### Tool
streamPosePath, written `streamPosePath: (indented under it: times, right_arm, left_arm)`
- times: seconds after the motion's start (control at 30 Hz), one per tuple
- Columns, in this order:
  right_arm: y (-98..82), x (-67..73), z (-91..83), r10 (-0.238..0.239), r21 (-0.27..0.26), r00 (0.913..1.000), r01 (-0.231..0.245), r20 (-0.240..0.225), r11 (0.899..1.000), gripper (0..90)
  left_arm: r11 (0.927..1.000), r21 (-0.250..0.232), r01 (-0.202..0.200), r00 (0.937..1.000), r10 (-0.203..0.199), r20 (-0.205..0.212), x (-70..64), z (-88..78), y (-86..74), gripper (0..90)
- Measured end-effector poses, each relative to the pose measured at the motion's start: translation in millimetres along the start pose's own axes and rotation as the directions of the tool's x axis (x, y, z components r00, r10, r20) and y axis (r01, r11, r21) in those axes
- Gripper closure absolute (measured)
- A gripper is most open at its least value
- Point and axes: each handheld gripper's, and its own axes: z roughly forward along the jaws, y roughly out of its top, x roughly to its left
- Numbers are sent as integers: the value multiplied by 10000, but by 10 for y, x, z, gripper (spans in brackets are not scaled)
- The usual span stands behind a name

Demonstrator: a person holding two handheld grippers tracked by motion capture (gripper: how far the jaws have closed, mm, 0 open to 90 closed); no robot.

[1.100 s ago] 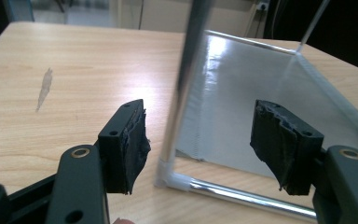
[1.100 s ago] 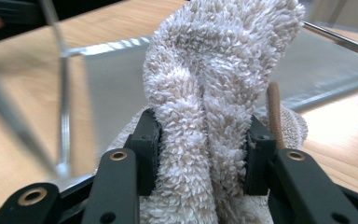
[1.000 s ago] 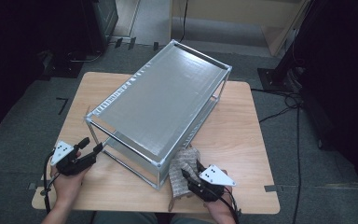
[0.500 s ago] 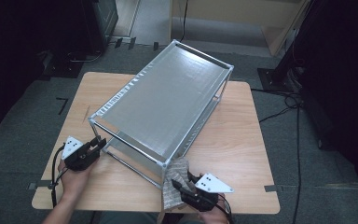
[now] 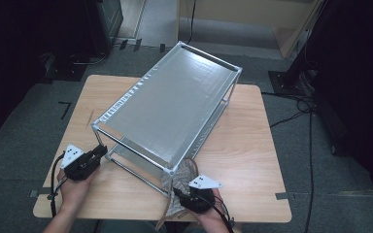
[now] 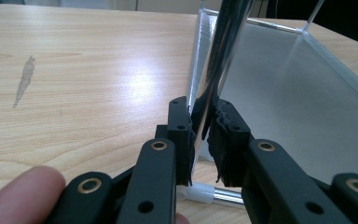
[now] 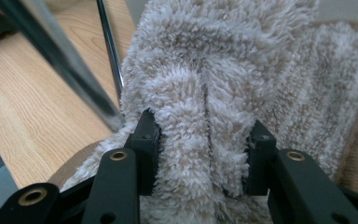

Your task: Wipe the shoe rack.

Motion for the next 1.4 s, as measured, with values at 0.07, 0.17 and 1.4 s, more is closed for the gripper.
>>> streamPosePath:
  times: [0.07, 0.17, 1.4]
  right_arm:
    - [20, -22, -5, -73, 94, 9997, 71, 221, 9999, 590]
    - [49, -93, -10, 106, 124, 9989, -111, 457, 9999, 591]
    - [83, -1015, -796, 2248, -3009, 8952, -1085, 3849, 9475, 593]
  left_arm:
    - [9999, 16, -134, 9998, 134, 144, 3, -22, -9, 789]
    - [9992, 118, -379, 9989, 376, 284, -14, -65, -23, 791]
    - [9670, -330, -2525, 8655, 2410, 4392, -679, -160, -114, 727]
